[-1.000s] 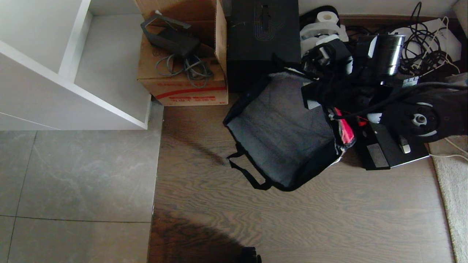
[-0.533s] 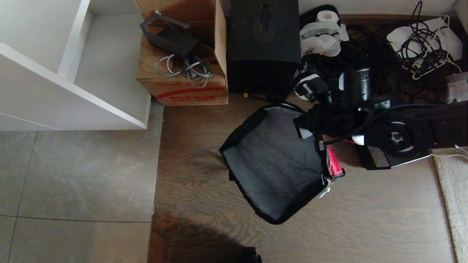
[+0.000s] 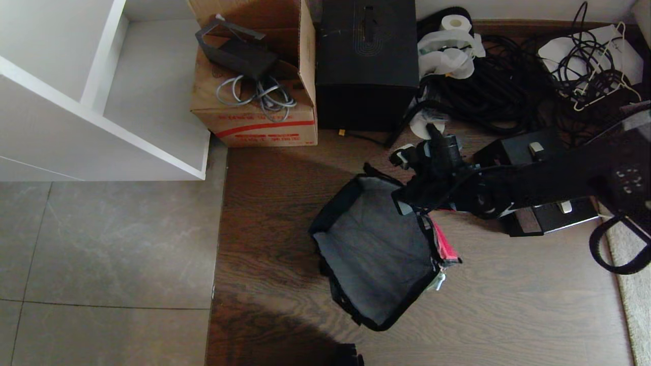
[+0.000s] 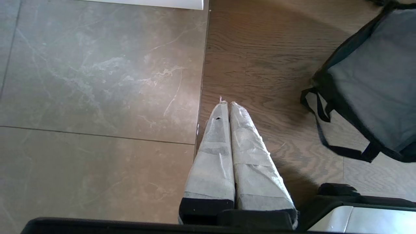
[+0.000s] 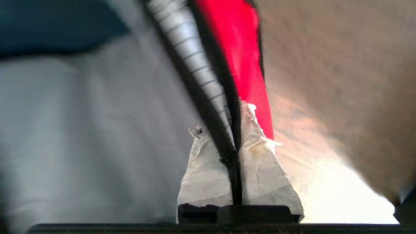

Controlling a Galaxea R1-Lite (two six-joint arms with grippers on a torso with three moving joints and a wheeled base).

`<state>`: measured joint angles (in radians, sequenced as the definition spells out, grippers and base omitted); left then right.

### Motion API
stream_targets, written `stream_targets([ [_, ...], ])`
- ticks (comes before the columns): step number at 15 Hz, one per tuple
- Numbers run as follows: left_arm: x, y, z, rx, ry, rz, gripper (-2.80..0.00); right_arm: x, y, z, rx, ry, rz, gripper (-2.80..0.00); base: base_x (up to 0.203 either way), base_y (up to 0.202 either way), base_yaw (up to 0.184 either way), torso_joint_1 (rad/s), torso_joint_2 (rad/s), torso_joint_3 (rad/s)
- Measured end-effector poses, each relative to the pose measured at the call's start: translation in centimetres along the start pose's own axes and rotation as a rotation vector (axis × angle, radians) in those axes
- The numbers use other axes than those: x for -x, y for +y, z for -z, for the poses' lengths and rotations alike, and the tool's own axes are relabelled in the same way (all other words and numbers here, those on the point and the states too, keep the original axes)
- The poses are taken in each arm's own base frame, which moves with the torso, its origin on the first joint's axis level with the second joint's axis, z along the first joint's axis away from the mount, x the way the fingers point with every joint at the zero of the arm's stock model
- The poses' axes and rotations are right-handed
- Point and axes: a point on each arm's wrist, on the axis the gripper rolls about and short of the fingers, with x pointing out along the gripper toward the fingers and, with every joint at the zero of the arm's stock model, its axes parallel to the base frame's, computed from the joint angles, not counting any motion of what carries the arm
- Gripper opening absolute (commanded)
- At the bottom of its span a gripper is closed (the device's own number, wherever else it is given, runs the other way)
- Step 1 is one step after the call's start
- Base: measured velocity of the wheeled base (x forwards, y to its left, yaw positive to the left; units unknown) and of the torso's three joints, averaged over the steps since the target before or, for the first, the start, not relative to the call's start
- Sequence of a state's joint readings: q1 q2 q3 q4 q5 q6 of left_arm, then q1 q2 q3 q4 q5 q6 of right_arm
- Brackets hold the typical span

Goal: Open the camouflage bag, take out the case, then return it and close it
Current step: Grip the handle again

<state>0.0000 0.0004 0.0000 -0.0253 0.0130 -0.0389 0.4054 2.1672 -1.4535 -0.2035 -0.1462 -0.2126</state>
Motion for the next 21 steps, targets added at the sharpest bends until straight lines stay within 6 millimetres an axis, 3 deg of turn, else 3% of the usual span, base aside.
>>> stream_targets([
  [1,0.0,0.0,0.0,0.0,0.0,0.0,-2.8,-0.6,-0.1,0.2,-0.001,0.006,0.002,-2.8,0.0,0.0,0.0,0.0,0.0,0.0],
  [2,0.0,0.0,0.0,0.0,0.0,-0.001,-2.8,-1.2,-0.4,0.1,-0.005,0.0,0.01,-0.34,0.0,0.0,0.0,0.0,0.0,0.0],
  [3,0.0,0.0,0.0,0.0,0.0,0.0,-2.8,-1.9,-1.0,-0.2,-0.012,-0.013,0.024,0.0,0.0,0.0,0.0,0.0,0.0,0.0],
  [8,0.0,0.0,0.0,0.0,0.0,0.0,-2.8,-4.0,-2.8,-1.2,-0.035,-0.066,0.076,0.0,0.0,0.0,0.0,0.0,0.0,0.0],
  [12,0.0,0.0,0.0,-0.001,0.0,0.0,-2.8,-4.3,-2.8,0.8,-0.013,0.02,0.036,0.0,0.0,0.0,0.0,0.0,0.0,0.0],
  [16,0.0,0.0,0.0,-0.001,0.0,0.0,-2.8,-3.8,-2.8,1.2,-0.012,0.042,0.008,0.0,0.0,0.0,0.0,0.0,0.0,0.0],
  [19,0.0,0.0,0.0,0.0,0.0,0.0,-2.8,-0.7,-3.9,1.3,-0.02,0.051,-0.113,0.0,0.0,0.0,0.0,0.0,0.0,0.0],
  [21,0.0,0.0,0.0,0.0,0.0,0.0,-2.8,1.6,-6.1,1.6,-0.041,0.055,-0.132,0.0,0.0,0.0,0.0,0.0,0.0,0.0],
])
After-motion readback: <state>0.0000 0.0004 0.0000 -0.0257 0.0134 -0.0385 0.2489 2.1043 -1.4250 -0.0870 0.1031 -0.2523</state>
